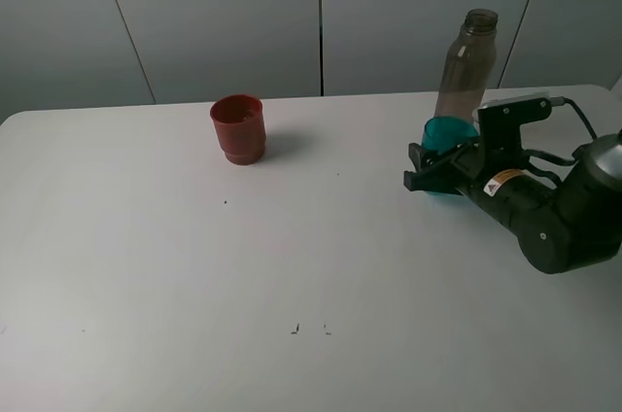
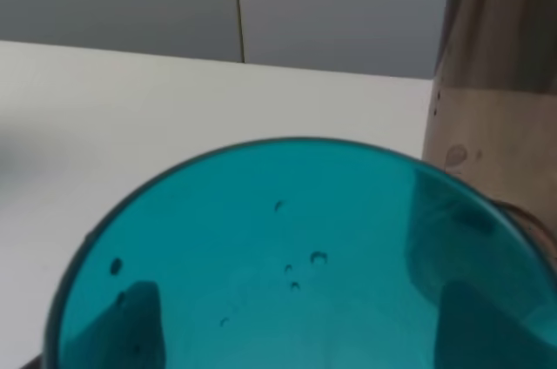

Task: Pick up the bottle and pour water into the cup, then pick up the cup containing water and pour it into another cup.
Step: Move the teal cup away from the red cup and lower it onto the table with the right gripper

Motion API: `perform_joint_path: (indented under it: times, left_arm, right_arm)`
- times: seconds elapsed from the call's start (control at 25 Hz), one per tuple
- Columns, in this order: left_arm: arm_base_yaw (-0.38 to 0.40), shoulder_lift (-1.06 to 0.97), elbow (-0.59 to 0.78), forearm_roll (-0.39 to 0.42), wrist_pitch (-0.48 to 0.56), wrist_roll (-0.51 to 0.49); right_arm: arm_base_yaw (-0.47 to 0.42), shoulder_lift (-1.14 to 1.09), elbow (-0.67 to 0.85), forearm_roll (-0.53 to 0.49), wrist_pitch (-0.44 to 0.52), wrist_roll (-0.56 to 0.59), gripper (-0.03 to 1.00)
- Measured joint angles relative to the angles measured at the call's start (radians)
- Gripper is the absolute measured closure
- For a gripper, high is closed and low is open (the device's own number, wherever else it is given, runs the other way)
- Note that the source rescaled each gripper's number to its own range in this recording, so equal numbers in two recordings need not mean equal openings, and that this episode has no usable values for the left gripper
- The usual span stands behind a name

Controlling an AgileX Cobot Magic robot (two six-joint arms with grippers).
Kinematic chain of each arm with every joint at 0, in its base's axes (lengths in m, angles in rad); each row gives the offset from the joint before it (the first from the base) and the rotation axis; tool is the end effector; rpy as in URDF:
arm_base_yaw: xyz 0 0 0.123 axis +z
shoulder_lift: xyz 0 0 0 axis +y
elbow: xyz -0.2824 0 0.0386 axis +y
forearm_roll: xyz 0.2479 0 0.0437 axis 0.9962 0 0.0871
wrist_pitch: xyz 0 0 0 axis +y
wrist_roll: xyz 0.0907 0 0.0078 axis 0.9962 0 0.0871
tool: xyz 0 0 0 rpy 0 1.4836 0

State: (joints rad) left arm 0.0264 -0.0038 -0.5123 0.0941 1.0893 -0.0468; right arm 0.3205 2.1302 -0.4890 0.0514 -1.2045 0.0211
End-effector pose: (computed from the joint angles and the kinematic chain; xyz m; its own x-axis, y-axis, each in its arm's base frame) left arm -0.0085 0.0074 0.2785 -0.4650 -0.0154 -0.8852 -0.1014 0.9942 0.0360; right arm 0.2805 0.0885 0.0602 -0.3359 -0.0699 -0.9393 -0.2588 0.9657 0.0207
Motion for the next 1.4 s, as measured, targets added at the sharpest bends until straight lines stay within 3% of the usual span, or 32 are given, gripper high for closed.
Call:
perform_joint_path:
  times: [0.96, 1.04, 1.16, 1.2, 1.28, 1.4]
  left_arm:
    - [0.000, 0.000, 0.000, 0.000, 0.000, 0.000]
    - [0.000, 0.000, 0.000, 0.000, 0.000, 0.000]
    - [0.000, 0.000, 0.000, 0.000, 0.000, 0.000]
    - [0.000, 0.000, 0.000, 0.000, 0.000, 0.000]
    - [0.000, 0.000, 0.000, 0.000, 0.000, 0.000]
    - [0.000, 0.000, 0.000, 0.000, 0.000, 0.000]
  right_arm:
    - [-0.002, 0.044, -0.028, -0.091, 0.000, 0.030, 0.90]
    - [-0.002, 0.044, -0.028, -0.095, 0.000, 0.039, 0.76]
    - [-0.002, 0.044, -0.028, -0.095, -0.002, 0.056, 0.18]
    - [-0.002, 0.044, -0.028, -0.095, -0.002, 0.060, 0.07]
    - [-0.002, 0.028, -0.018, -0.095, -0.002, 0.064, -0.01]
    - [-0.002, -0.017, 0.018, -0.099, -0.002, 0.065, -0.03]
